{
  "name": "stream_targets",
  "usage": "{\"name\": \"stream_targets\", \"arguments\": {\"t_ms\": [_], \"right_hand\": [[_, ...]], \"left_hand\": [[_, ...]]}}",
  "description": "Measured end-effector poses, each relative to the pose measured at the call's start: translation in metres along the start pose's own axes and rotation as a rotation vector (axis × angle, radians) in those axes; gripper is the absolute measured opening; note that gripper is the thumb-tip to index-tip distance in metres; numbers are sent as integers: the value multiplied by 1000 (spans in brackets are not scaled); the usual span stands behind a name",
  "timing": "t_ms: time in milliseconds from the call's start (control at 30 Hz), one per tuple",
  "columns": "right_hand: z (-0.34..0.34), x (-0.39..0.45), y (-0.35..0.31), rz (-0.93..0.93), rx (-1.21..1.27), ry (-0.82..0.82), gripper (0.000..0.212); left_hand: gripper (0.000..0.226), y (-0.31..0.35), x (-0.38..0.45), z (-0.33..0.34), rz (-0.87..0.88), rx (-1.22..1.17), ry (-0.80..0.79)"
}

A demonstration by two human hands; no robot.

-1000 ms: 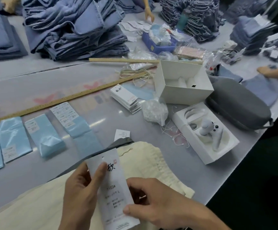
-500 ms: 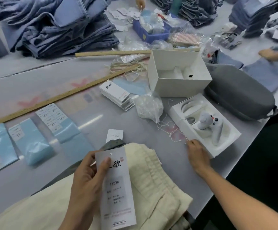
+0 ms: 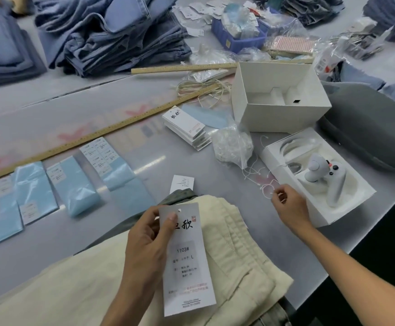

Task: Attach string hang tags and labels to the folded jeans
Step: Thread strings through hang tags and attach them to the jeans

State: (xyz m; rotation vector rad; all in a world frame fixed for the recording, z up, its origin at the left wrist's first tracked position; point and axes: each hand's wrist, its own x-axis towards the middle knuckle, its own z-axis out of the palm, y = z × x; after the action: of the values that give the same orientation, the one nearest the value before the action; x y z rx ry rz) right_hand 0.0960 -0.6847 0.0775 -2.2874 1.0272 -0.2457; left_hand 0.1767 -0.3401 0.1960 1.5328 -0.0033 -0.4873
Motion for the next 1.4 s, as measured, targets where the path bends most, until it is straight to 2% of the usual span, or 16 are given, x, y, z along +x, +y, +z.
{"name": "stream_targets", "arguments": {"t_ms": [100, 200, 267, 333, 400, 500, 700, 867, 1100, 1267, 1333, 1400], "right_hand": [[-14, -27, -64, 24, 420, 27, 9], [-38, -74, -138, -200, 606, 10, 8], [-47, -110, -181, -415, 561, -38, 2], [-44, -139, -210, -620, 386, -70, 3], [-34, -156, -225, -722, 213, -80, 4], [-27, -164, -230, -726, 122, -65, 1], [-25, -171, -235, -726, 40, 26, 13], [-32, -175, -241, -721, 69, 52, 5], [-34, -182, -248, -668, 147, 93, 3], [-28, -192, -250, -692, 156, 75, 8], [-26, -195, -252, -739, 129, 88, 8], [-24, -197, -253, -794, 96, 92, 8]], "left_hand": [[14, 1, -2, 1, 26, 10, 24], [13, 4, -7, 2, 62, -6, 60], [13, 5, -12, 2, 107, 24, 82], [11, 7, -17, 4, 180, 59, 109], [6, 10, -25, 5, 256, 77, 114], [17, 15, -35, 5, 353, 124, 122], [19, 24, -44, -3, 475, 220, 133], [38, 32, -53, -10, 420, 94, -2], [44, 38, -57, -20, 318, -109, -89], [39, 36, -62, -29, 253, -273, -150], [35, 34, -61, -36, 257, -261, -125], [19, 31, -58, -41, 286, -208, -65]]}}
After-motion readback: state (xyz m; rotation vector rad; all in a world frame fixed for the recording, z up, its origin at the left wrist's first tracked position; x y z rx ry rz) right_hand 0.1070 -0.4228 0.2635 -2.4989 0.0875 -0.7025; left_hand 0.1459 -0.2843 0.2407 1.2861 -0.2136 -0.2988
